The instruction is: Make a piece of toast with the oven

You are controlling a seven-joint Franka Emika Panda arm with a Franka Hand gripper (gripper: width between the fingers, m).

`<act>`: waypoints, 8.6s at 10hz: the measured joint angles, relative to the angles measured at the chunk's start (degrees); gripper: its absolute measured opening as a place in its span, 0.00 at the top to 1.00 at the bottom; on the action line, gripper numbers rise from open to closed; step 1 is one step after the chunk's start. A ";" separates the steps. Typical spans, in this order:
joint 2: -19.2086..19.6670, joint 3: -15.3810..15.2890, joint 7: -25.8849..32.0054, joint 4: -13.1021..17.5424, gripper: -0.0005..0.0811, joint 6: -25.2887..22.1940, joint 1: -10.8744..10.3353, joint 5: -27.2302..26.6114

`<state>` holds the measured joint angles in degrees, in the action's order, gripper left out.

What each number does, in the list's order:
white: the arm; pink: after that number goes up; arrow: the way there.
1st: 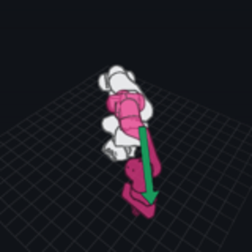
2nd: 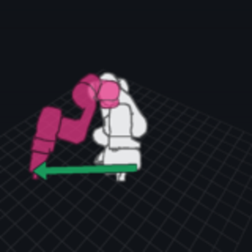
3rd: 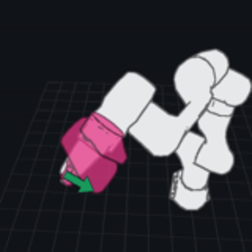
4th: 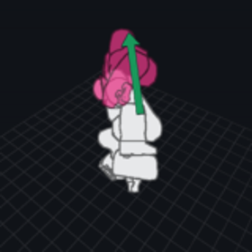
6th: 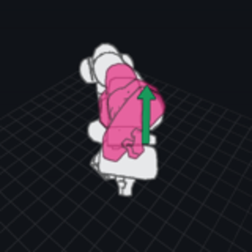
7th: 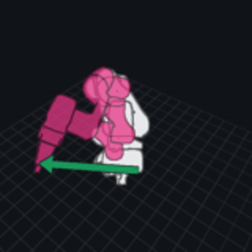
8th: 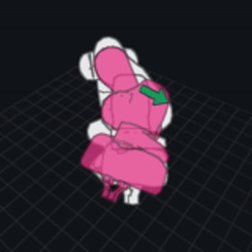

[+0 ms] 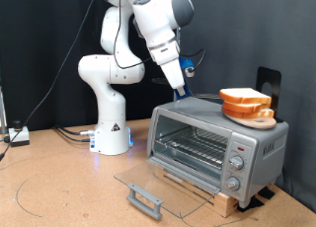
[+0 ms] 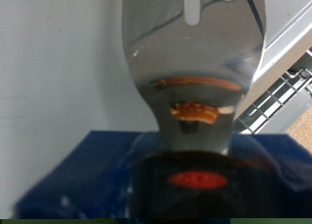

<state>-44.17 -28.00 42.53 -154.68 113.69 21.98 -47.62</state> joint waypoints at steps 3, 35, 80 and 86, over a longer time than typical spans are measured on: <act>1.68 -0.17 -0.17 0.71 0.49 1.15 1.11 0.04; 16.00 -3.13 -0.26 10.37 0.49 8.02 1.84 -8.50; 22.52 20.50 25.85 -2.20 0.49 12.15 21.64 25.40; 24.83 21.76 32.39 -2.66 0.49 10.46 25.09 31.01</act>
<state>-19.34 -6.25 74.91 -157.34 124.15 47.07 -16.61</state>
